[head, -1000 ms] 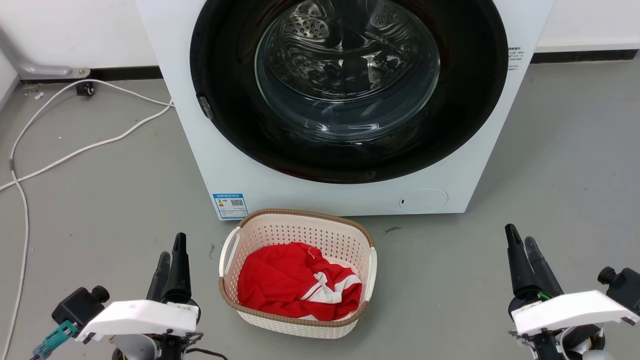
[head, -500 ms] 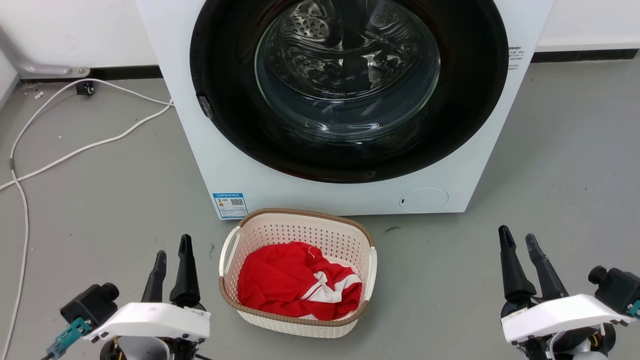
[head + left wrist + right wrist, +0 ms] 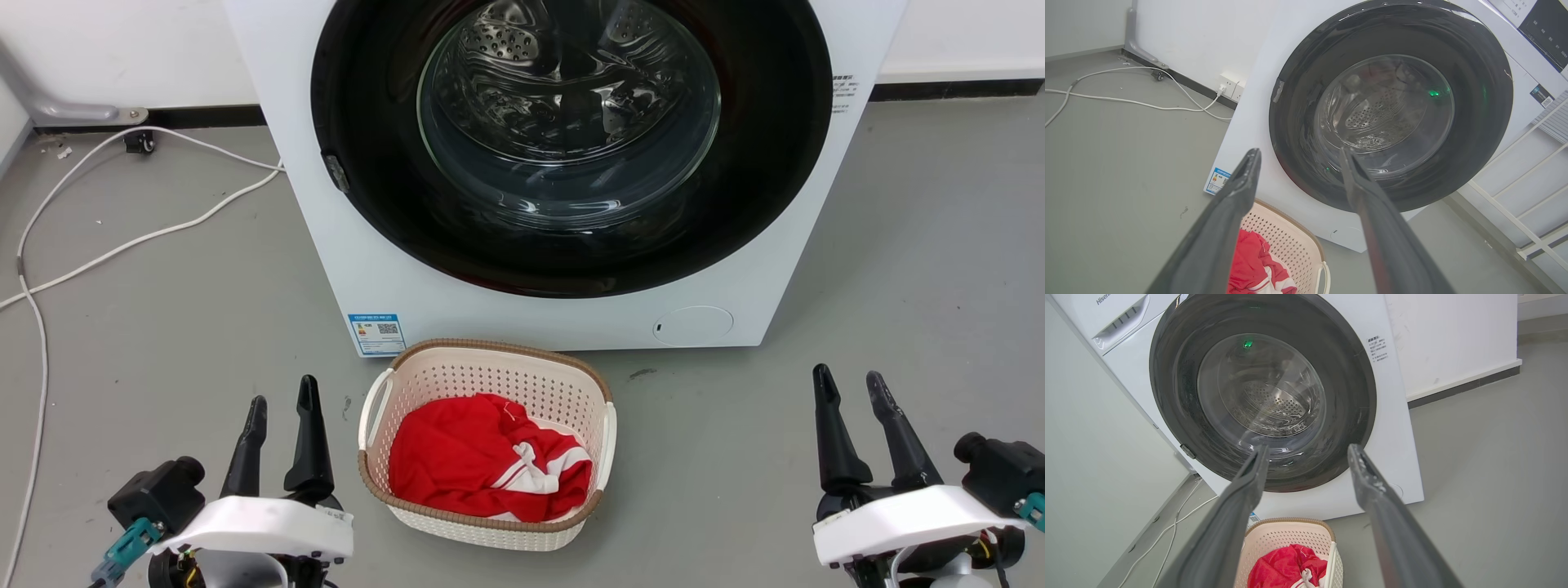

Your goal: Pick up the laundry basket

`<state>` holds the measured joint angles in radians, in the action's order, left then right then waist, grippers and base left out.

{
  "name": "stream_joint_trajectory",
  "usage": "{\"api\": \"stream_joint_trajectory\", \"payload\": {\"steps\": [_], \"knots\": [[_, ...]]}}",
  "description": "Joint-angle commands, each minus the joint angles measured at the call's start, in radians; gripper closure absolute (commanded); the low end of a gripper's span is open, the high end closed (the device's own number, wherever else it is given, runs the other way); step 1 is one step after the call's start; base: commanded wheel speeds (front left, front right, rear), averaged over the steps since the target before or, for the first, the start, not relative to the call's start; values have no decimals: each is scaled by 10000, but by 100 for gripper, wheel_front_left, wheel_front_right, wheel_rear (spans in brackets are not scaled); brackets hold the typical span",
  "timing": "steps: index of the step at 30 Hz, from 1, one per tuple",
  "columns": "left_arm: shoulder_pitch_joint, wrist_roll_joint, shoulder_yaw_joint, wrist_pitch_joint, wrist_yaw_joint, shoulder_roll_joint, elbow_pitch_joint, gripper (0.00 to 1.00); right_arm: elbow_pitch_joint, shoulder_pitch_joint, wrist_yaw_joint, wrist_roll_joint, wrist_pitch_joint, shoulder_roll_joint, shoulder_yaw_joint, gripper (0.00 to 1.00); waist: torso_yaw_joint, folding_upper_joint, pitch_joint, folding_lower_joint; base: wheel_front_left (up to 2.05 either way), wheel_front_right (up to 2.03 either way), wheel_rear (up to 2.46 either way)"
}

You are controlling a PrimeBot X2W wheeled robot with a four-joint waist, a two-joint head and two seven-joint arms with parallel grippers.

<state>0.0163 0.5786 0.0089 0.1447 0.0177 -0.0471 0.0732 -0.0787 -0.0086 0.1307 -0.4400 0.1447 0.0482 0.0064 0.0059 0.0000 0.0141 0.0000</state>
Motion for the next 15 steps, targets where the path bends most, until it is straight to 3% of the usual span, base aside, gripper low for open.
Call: {"api": "stream_joint_trajectory", "payload": {"steps": [1, 15], "knots": [[-27, -232, 8, 90, 69, -35, -154, 0, 165, 54, 0, 250, 87, 27, 26, 0, 5, 0, 0, 0, 0, 0, 0], [-225, -1639, -44, 437, 263, -39, -307, 0, 365, 228, 0, 1650, 431, 29, 158, 0, 44, 0, 7, 0, 0, 0, 0]]}}
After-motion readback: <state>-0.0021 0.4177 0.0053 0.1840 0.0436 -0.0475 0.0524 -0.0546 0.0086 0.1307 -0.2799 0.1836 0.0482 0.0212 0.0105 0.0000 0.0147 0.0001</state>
